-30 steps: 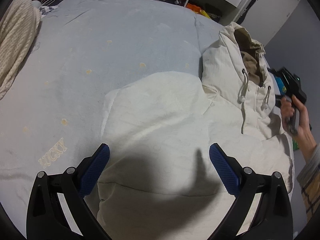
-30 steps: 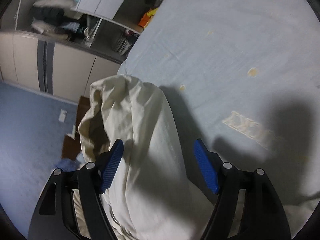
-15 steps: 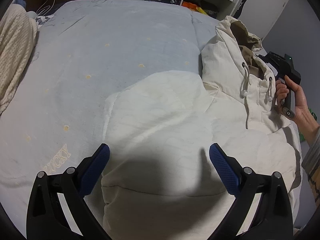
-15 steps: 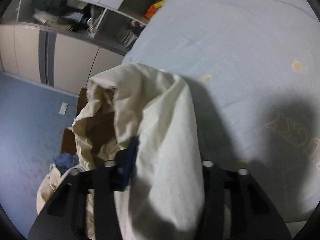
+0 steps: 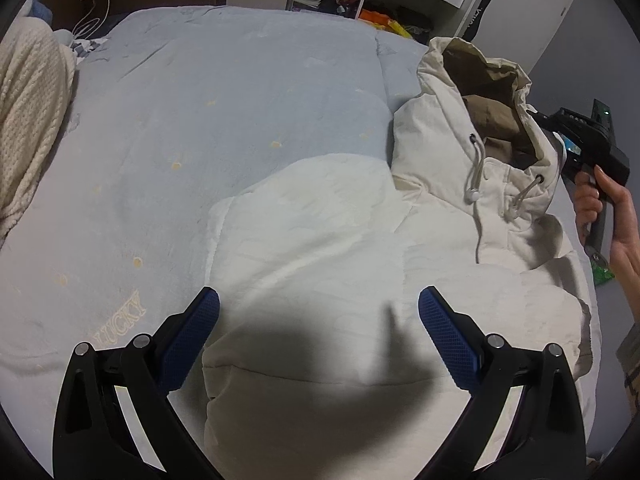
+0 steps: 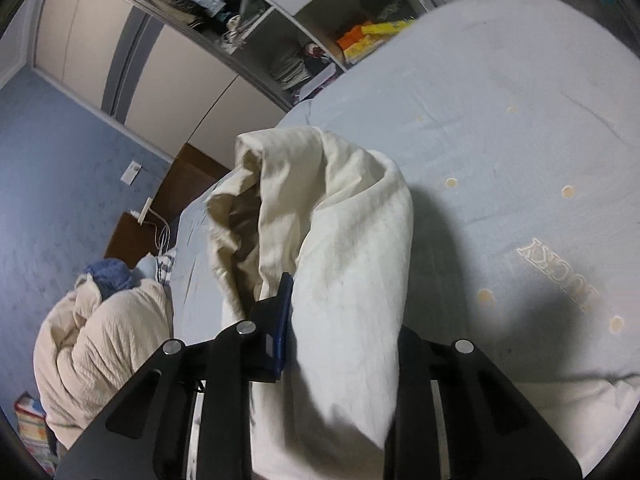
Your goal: Fold large clothes
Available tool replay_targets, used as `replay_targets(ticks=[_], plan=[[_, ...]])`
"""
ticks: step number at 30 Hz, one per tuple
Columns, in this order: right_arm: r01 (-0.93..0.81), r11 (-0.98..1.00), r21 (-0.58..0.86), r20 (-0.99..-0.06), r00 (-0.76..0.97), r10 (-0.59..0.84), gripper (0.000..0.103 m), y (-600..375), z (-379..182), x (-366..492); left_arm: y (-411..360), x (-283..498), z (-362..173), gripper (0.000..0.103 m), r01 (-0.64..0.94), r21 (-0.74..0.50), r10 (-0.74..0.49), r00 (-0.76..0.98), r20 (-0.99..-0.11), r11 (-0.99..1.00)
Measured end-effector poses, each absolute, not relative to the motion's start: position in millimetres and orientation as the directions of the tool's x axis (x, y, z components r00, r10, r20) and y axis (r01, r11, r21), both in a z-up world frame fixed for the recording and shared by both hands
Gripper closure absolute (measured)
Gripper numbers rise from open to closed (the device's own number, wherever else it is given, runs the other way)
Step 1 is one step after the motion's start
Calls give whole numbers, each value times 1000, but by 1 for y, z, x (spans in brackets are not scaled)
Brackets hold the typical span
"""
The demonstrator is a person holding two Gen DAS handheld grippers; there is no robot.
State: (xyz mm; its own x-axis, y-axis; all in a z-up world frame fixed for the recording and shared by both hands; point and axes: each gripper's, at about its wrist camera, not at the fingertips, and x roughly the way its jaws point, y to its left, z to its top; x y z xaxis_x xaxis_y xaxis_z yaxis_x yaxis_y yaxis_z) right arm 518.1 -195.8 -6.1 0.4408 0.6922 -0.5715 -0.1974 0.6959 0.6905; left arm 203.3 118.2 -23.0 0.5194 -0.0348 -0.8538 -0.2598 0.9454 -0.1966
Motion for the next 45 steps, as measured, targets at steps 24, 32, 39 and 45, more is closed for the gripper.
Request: replay_targets(ticks=[24,32,39,45], plan=[[-479,726,493,-591,427,684,82,-218,15,345,118,203,-1,7,-233,-231,-59,572,-818,945],[-523,727,445,-603,425,675,82,-226,4,297,137,200,11,7,-267,-267,-52,611,-790,926],[-556,745,368,-616,454,643,82,-223,-4,257,157,191,25,7,-278,-437,-140,688,-712,855],[-586,759,285,-642,471,605,82,-227,-13,231,166,185,34,7,-183,-663,-320,764,-561,726]])
